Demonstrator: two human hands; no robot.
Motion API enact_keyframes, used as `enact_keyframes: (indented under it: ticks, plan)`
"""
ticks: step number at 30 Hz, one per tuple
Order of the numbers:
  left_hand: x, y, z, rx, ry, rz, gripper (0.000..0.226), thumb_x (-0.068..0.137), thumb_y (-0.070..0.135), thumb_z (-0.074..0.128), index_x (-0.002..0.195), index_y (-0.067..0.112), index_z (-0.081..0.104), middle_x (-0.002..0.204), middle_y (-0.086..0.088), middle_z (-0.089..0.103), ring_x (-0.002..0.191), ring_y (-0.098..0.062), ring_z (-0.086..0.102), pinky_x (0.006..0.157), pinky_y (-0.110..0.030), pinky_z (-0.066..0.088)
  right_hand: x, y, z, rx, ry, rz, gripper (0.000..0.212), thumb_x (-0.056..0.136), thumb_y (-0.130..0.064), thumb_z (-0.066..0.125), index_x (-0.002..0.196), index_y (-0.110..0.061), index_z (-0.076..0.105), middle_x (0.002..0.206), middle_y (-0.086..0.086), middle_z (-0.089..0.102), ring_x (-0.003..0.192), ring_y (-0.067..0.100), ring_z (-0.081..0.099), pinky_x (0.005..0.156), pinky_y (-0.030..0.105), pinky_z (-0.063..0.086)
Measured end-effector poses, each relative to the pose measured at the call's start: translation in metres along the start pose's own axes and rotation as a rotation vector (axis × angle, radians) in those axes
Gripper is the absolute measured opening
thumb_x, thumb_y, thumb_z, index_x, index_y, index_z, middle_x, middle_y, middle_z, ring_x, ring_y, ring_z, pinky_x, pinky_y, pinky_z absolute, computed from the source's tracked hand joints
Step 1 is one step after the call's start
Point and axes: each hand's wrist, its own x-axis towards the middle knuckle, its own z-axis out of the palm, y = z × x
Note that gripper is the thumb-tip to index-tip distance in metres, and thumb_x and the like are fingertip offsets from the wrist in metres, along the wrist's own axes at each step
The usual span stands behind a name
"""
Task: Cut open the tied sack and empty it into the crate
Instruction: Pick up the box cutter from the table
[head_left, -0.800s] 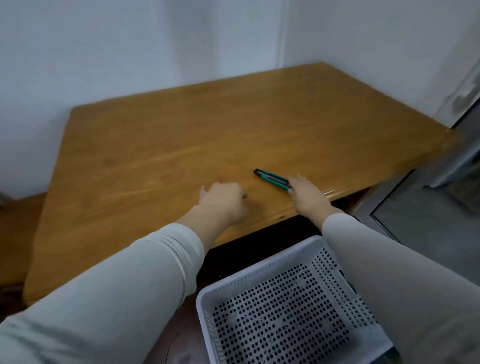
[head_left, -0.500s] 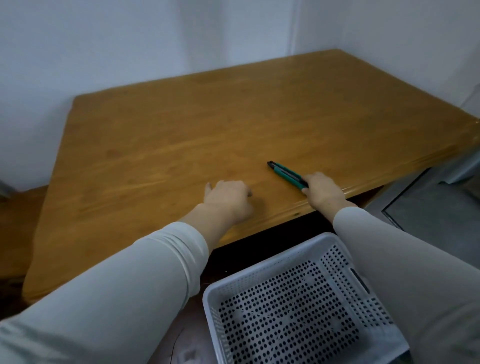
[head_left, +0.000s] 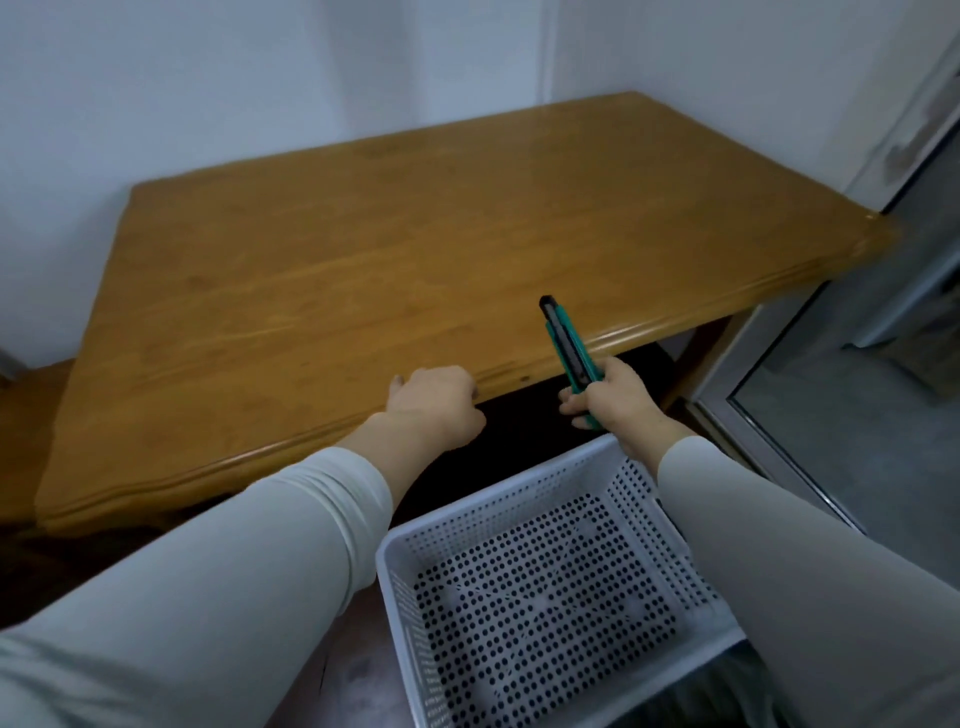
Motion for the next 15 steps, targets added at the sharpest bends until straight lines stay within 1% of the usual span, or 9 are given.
enact_keyframes:
  ticks: [3, 6, 9, 10, 11, 12, 13, 14, 15]
  plan:
    - [-0.036, 0.034, 0.029, -0.025, -0.021, -0.004, 0.042, 0.095, 0.025, 0.049, 0.137, 0.021, 0.049, 0.132, -0.004, 0.057, 0.127, -0.028, 0.047, 0.119, -0.048, 0.017, -0.043, 0.036, -0.035, 0.068, -0.055, -0.009, 0.053, 0.089, 0.008, 0.049, 0.138, -0.008, 0.037, 0.093, 0.010, 0.060, 0.084, 0.021, 0.060, 0.070, 0.033, 0.055]
    - [-0.086, 0.078, 0.072, -0.080, -0.041, -0.004, 0.043, 0.095, 0.022, 0.050, 0.138, 0.019, 0.048, 0.127, -0.005, 0.061, 0.120, -0.026, 0.053, 0.115, -0.047, 0.027, -0.095, 0.085, -0.082, 0.057, -0.077, -0.020, 0.048, 0.089, 0.005, 0.048, 0.135, -0.007, 0.041, 0.091, 0.011, 0.056, 0.072, 0.018, 0.056, 0.060, 0.030, 0.051]
    - [-0.142, 0.126, 0.125, -0.106, -0.045, -0.021, 0.039, 0.095, 0.023, 0.051, 0.133, 0.019, 0.052, 0.115, -0.004, 0.062, 0.116, -0.026, 0.056, 0.112, -0.047, 0.034, -0.144, 0.147, -0.134, 0.035, -0.124, -0.009, 0.051, 0.084, 0.011, 0.047, 0.132, -0.006, 0.044, 0.090, 0.010, 0.057, 0.074, 0.019, 0.055, 0.058, 0.029, 0.049]
    - [-0.158, 0.140, 0.146, -0.103, -0.056, -0.029, 0.031, 0.094, 0.023, 0.052, 0.124, 0.021, 0.058, 0.110, -0.003, 0.063, 0.114, -0.026, 0.057, 0.111, -0.047, 0.034, -0.158, 0.170, -0.151, 0.014, -0.143, -0.002, 0.052, 0.082, 0.013, 0.048, 0.131, -0.005, 0.045, 0.089, 0.008, 0.057, 0.078, 0.019, 0.056, 0.059, 0.030, 0.050]
    - [-0.174, 0.153, 0.166, -0.086, -0.084, -0.030, 0.016, 0.094, 0.023, 0.052, 0.104, 0.026, 0.063, 0.099, -0.001, 0.062, 0.111, -0.027, 0.059, 0.110, -0.048, 0.036, -0.172, 0.192, -0.168, 0.001, -0.161, 0.010, 0.051, 0.082, 0.014, 0.049, 0.130, -0.004, 0.046, 0.090, 0.007, 0.057, 0.080, 0.019, 0.056, 0.060, 0.030, 0.050]
    - [-0.189, 0.166, 0.187, -0.074, -0.109, -0.024, 0.016, 0.093, 0.022, 0.052, 0.080, 0.032, 0.055, 0.085, 0.003, 0.055, 0.104, -0.027, 0.061, 0.108, -0.049, 0.037, -0.185, 0.213, -0.183, 0.001, -0.176, 0.027, 0.052, 0.082, 0.015, 0.049, 0.130, -0.004, 0.046, 0.090, 0.006, 0.057, 0.082, 0.019, 0.056, 0.060, 0.030, 0.049]
    - [-0.201, 0.178, 0.207, -0.061, -0.132, -0.034, 0.031, 0.092, 0.022, 0.051, 0.067, 0.035, 0.039, 0.076, 0.006, 0.045, 0.095, -0.027, 0.061, 0.107, -0.050, 0.039, -0.197, 0.233, -0.196, 0.009, -0.185, 0.046, 0.052, 0.083, 0.016, 0.048, 0.131, -0.005, 0.045, 0.090, 0.005, 0.058, 0.083, 0.019, 0.056, 0.060, 0.030, 0.048]
    - [-0.212, 0.191, 0.224, -0.054, -0.154, -0.025, 0.039, 0.092, 0.022, 0.052, 0.063, 0.035, 0.029, 0.072, 0.009, 0.038, 0.090, -0.025, 0.058, 0.107, -0.050, 0.038, -0.206, 0.252, -0.208, 0.020, -0.187, 0.066, 0.052, 0.083, 0.016, 0.047, 0.131, -0.005, 0.044, 0.090, 0.005, 0.058, 0.084, 0.019, 0.056, 0.061, 0.030, 0.047]
    - [-0.222, 0.202, 0.240, -0.050, -0.174, -0.011, 0.040, 0.092, 0.023, 0.052, 0.063, 0.036, 0.027, 0.072, 0.010, 0.036, 0.090, -0.024, 0.056, 0.108, -0.050, 0.037, -0.215, 0.271, -0.219, 0.026, -0.187, 0.085, 0.051, 0.084, 0.016, 0.047, 0.131, -0.004, 0.044, 0.090, 0.004, 0.058, 0.087, 0.021, 0.057, 0.064, 0.032, 0.048]
